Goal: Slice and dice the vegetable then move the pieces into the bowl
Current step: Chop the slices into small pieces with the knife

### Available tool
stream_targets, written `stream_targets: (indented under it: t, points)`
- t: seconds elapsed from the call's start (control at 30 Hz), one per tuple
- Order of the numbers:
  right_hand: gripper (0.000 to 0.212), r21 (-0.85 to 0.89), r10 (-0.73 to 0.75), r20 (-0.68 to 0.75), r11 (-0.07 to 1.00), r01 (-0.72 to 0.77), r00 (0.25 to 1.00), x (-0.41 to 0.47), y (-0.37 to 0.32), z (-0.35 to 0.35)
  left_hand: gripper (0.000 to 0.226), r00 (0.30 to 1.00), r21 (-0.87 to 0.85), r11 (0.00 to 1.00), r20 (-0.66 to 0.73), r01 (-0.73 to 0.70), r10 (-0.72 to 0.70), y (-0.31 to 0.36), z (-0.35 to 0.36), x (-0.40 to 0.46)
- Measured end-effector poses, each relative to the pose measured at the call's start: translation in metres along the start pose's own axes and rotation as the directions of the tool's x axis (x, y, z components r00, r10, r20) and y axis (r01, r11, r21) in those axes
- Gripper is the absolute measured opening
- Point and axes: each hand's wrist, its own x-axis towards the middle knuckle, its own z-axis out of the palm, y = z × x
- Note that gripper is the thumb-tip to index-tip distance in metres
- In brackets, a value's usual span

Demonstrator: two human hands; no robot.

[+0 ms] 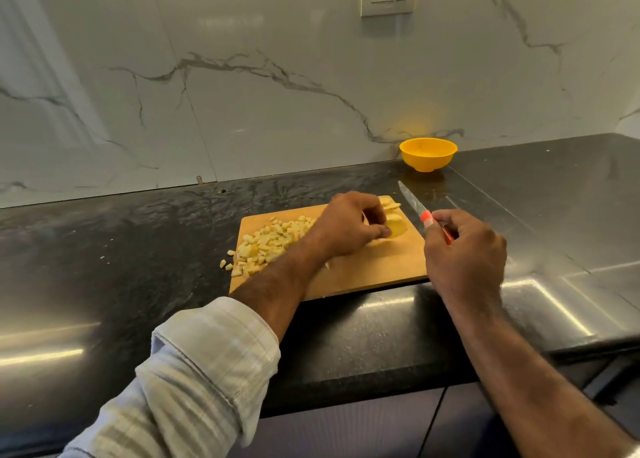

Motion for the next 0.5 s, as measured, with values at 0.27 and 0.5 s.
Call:
stream_targets:
  t: [0.27, 0.5]
  points:
    - [0.019, -0.090, -0.093, 0.259, 0.989, 0.120, 0.961, -0.008, -0.007, 0.003, 0.018, 0.896, -0.151, 0.988, -0.442, -0.031, -0.039, -0.057, -0.055, 0.003]
    - [0.019, -0.298, 0.019, 0.402, 0.948, 0.111, 0.916, -0.011, -0.011, 0.002, 0.015, 0.894, -0.083, 0.995, -0.449, -0.051, 0.008, -0.054, -0.053, 0.003]
